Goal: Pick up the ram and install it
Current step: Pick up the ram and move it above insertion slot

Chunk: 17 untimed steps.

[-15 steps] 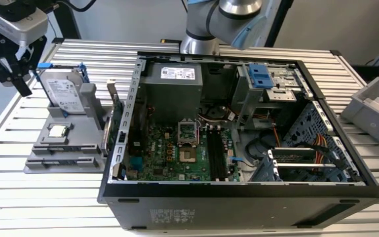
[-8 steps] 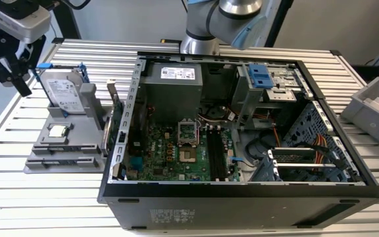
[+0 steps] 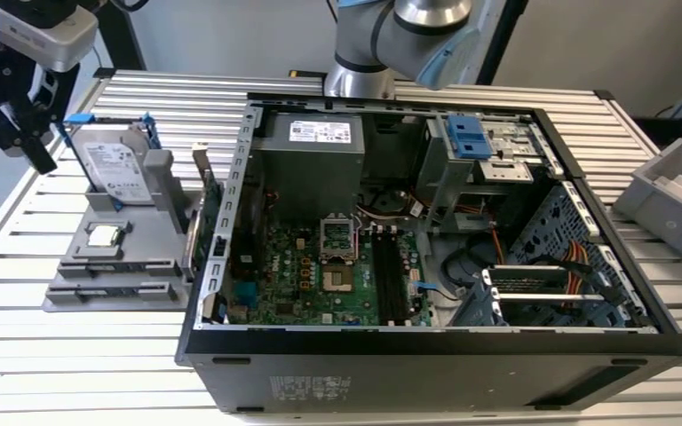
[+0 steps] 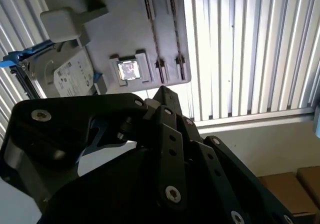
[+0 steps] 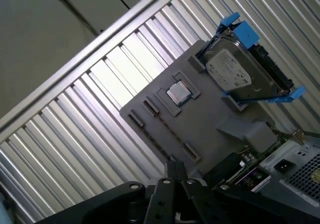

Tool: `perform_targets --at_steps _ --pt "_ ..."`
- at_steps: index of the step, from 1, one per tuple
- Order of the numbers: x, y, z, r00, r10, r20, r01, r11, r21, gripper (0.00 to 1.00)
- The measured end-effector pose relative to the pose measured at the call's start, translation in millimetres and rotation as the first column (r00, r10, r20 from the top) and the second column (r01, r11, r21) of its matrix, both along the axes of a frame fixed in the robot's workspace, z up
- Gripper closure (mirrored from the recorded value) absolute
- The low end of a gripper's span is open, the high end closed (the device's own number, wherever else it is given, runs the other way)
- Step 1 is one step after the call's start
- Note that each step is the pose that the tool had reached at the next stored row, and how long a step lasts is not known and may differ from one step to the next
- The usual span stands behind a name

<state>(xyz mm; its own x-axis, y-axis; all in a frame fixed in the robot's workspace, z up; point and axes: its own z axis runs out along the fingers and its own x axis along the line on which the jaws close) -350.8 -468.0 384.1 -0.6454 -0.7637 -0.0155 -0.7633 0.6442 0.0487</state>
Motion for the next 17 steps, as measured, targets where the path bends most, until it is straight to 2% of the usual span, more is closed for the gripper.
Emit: perform_targets --at_steps 4,9,13,17 --pt "0.0 0.0 0.0 0.9982 0.059 0.0000 -0.059 0.9982 0.0000 1.00" --pt "0.0 0.0 0.0 0.9921 0.125 0.0000 -0.125 0.9921 0.0000 1.00" --pt "0.1 -0.1 0.0 0.9848 0.174 0.0022 -0.174 0.9848 -0.0003 1.00" --pt "0.0 0.0 0.0 0.9745 0.225 0.0051 -0.225 0.9745 -0.0009 1.00"
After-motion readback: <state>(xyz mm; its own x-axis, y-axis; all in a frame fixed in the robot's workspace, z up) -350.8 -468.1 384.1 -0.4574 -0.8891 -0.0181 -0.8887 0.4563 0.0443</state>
